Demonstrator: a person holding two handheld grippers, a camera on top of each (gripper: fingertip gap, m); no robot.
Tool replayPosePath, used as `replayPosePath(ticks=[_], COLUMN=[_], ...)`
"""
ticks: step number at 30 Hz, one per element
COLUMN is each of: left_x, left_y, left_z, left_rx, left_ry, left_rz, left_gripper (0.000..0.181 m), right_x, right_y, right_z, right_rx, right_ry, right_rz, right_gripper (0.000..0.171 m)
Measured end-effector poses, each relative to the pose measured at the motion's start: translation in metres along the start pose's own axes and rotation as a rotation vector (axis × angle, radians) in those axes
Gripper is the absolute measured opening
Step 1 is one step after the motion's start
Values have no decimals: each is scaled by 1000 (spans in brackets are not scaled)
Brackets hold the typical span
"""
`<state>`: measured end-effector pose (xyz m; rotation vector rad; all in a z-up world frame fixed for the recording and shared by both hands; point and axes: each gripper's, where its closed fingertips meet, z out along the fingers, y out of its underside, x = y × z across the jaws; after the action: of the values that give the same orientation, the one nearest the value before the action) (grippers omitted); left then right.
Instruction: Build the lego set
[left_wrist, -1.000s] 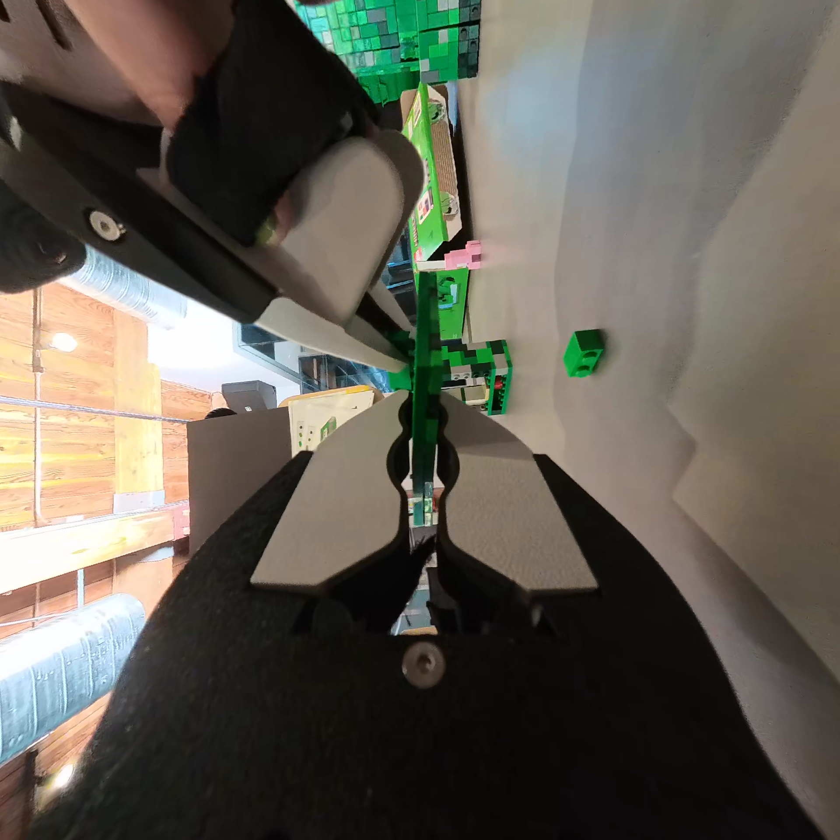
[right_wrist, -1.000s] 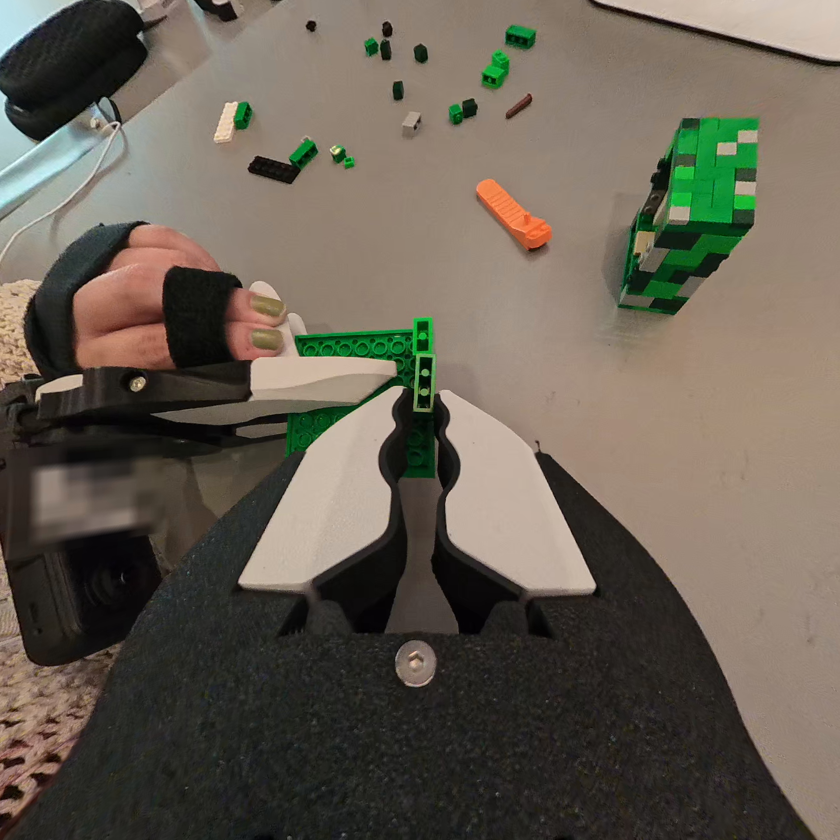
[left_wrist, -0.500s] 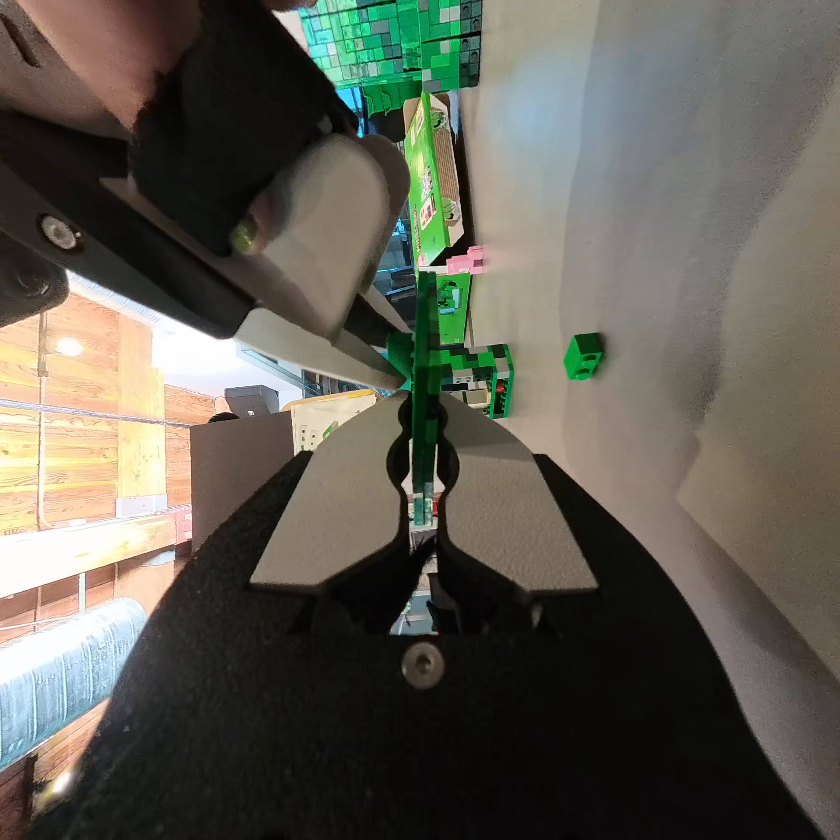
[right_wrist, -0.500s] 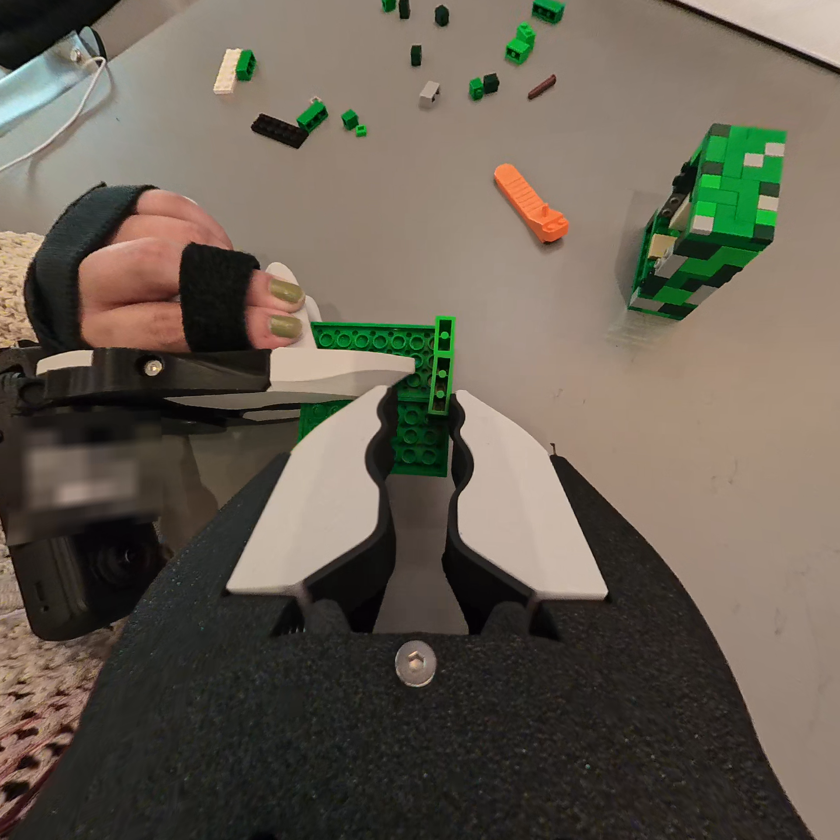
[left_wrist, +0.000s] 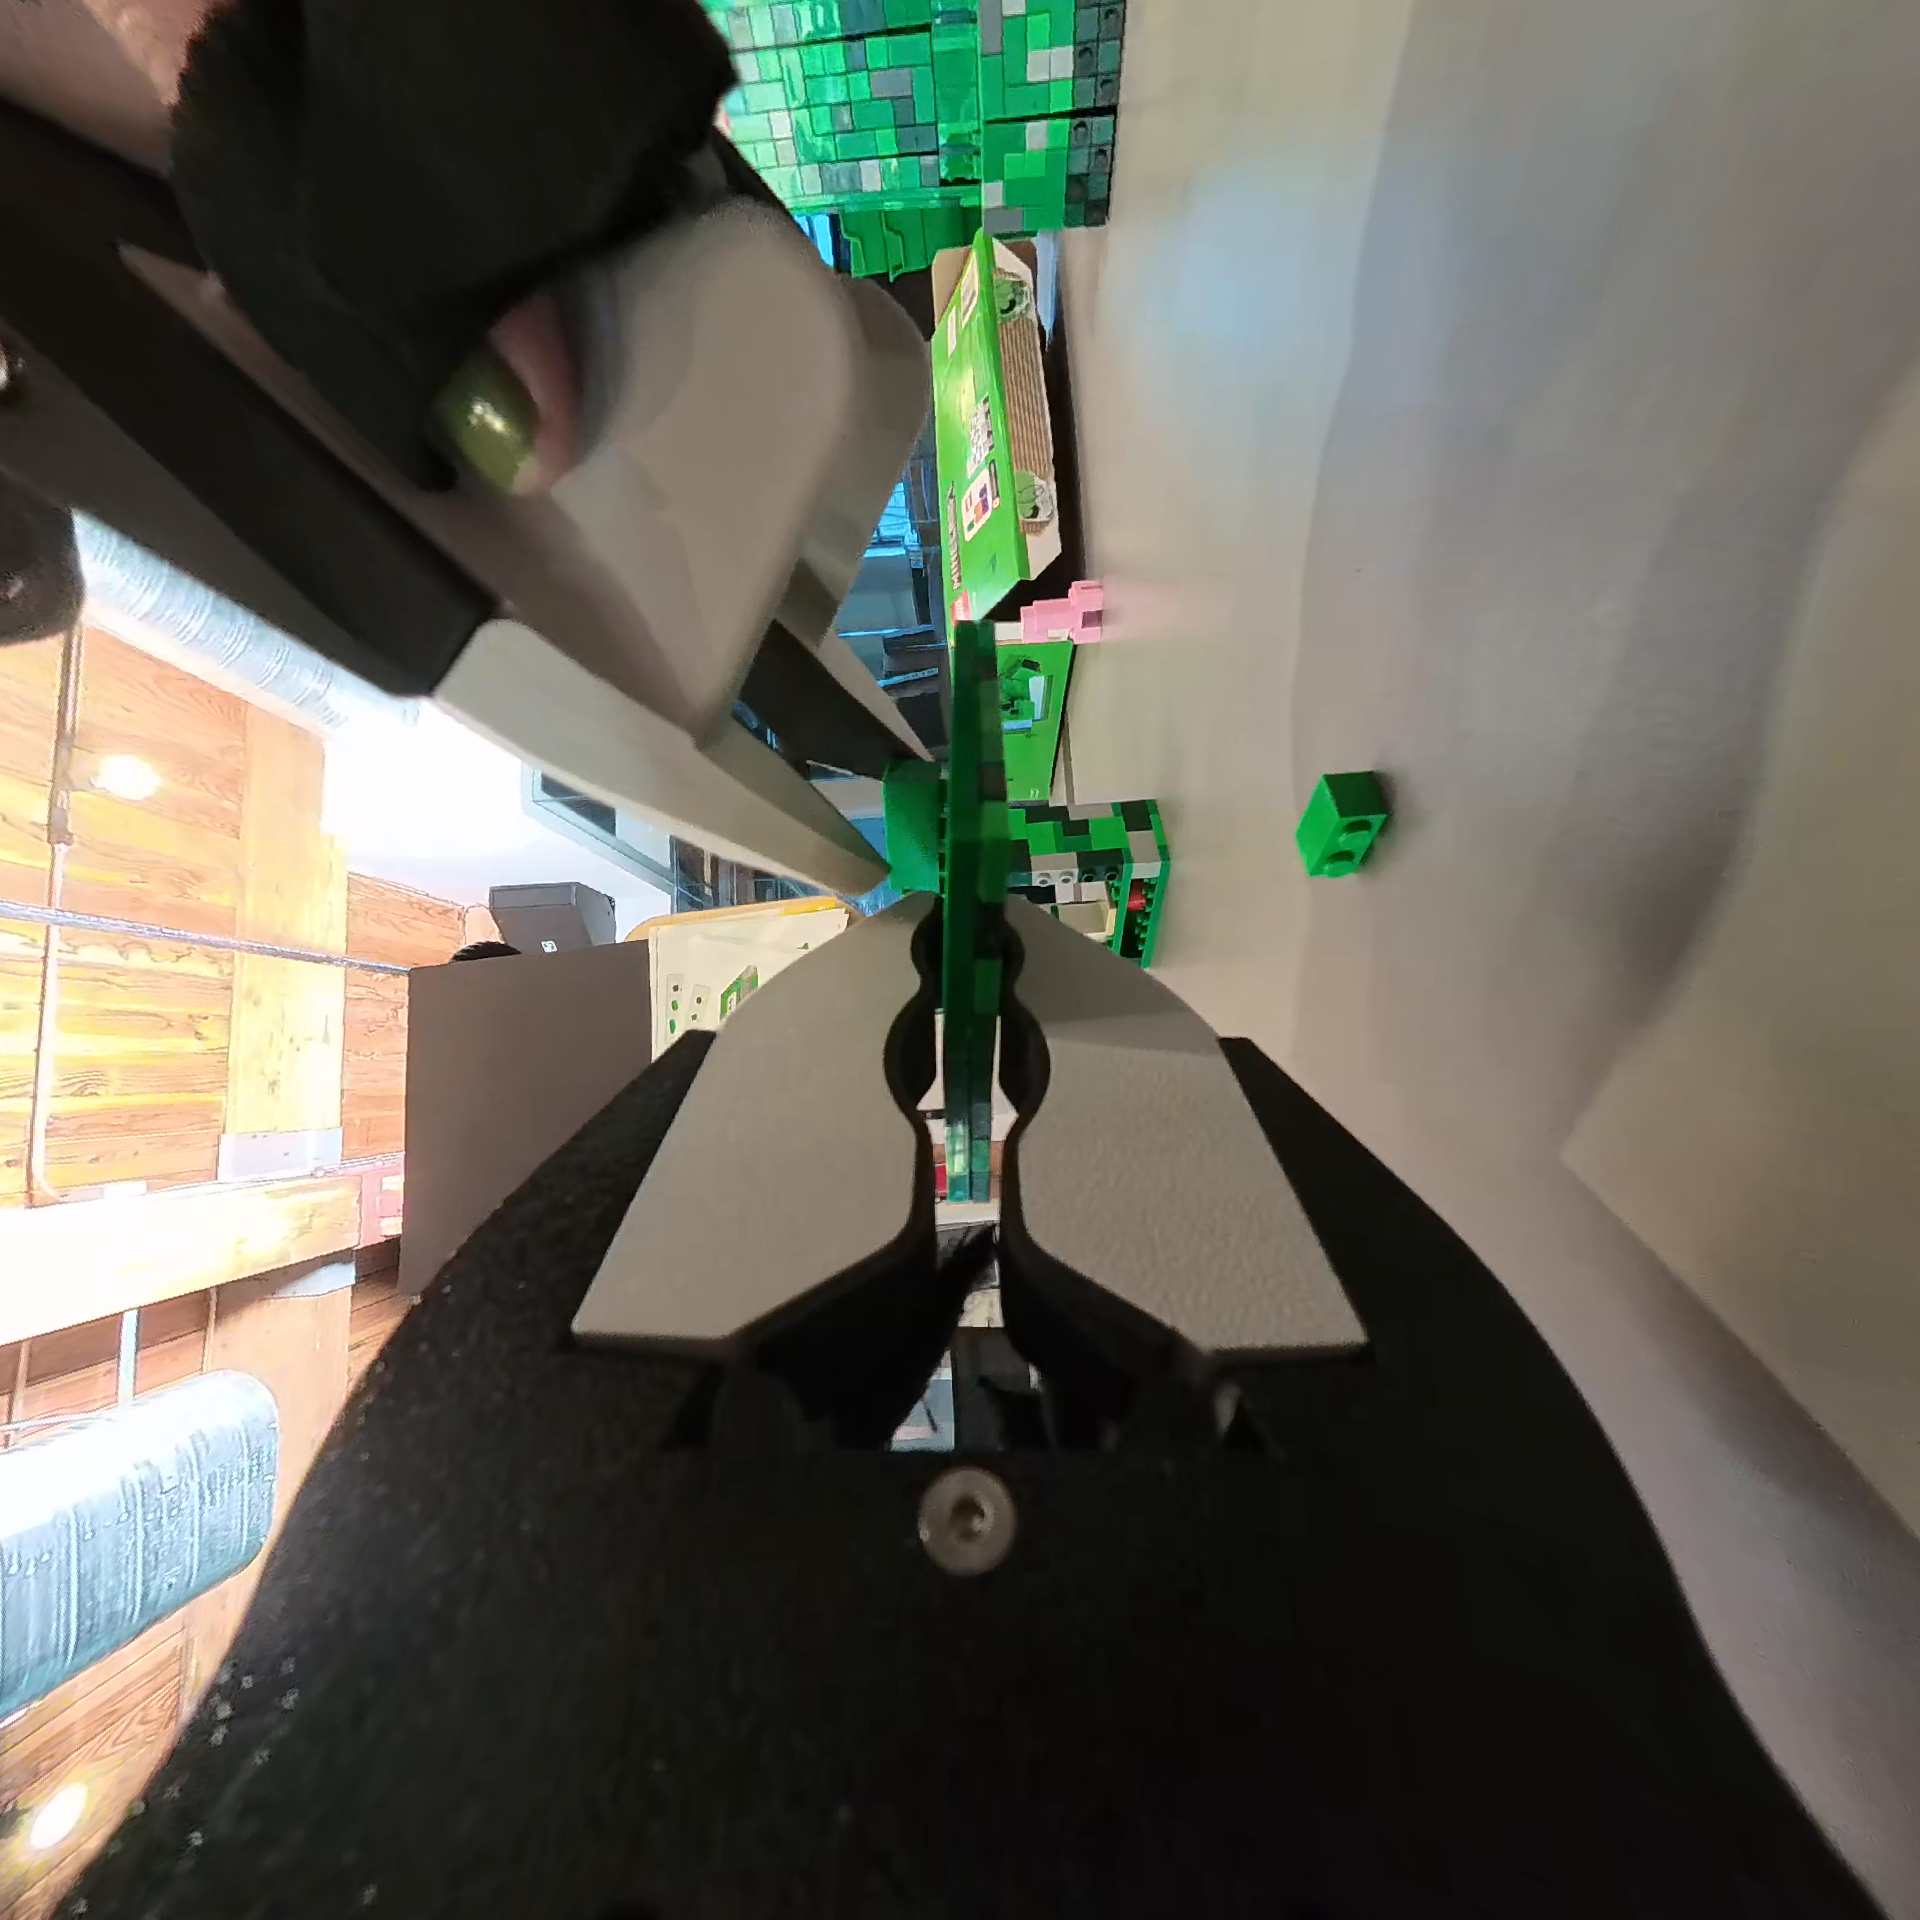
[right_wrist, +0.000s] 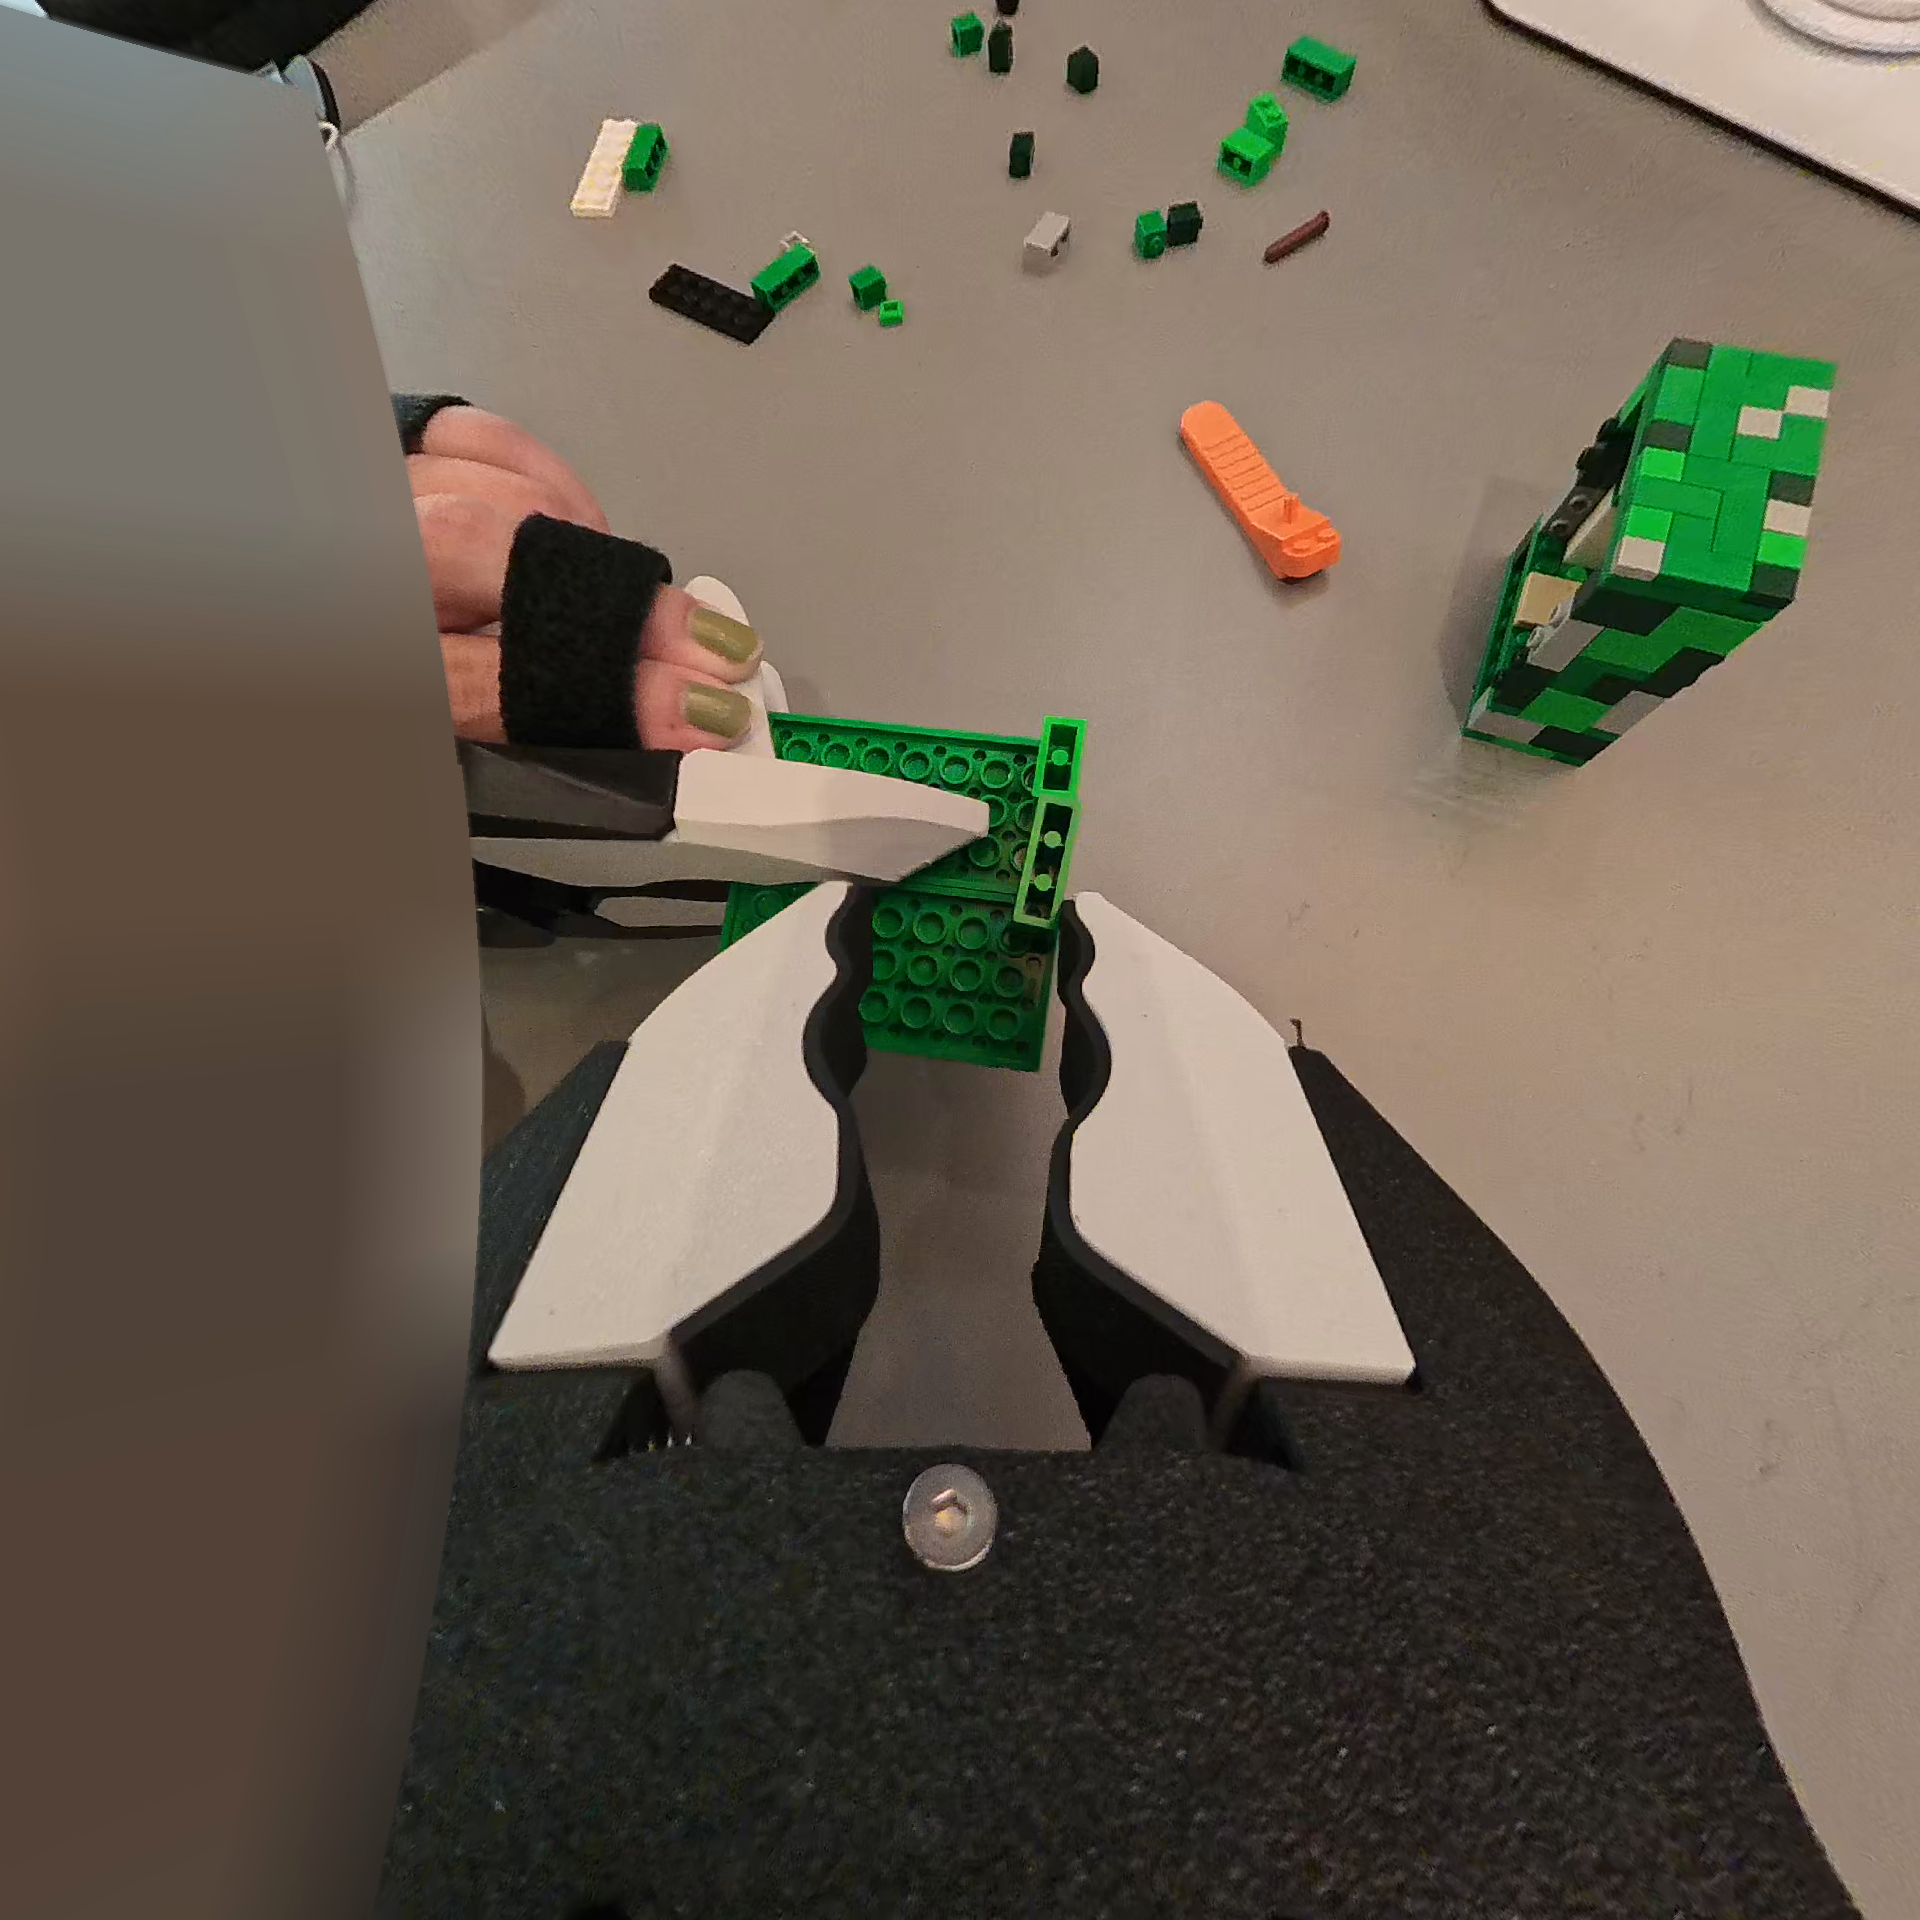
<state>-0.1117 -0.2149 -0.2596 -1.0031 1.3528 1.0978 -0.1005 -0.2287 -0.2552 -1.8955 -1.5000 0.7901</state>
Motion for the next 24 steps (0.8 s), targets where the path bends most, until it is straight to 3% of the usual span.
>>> replayPosePath(ticks=[10,24], left_x=[-2,-3], left_y=[-3,-8], left_z=[-2,-5], left_rx=[17,41], left_ry=[-17,-35], left_rz=[5,41], left_gripper=[5,6], right_x=[-1,7], right_y=[-3,0], right_z=[-3,0], right_rx=[28,-7], right_ry=[-28,31], right_rz=[-13,-48], right_gripper=[34,8])
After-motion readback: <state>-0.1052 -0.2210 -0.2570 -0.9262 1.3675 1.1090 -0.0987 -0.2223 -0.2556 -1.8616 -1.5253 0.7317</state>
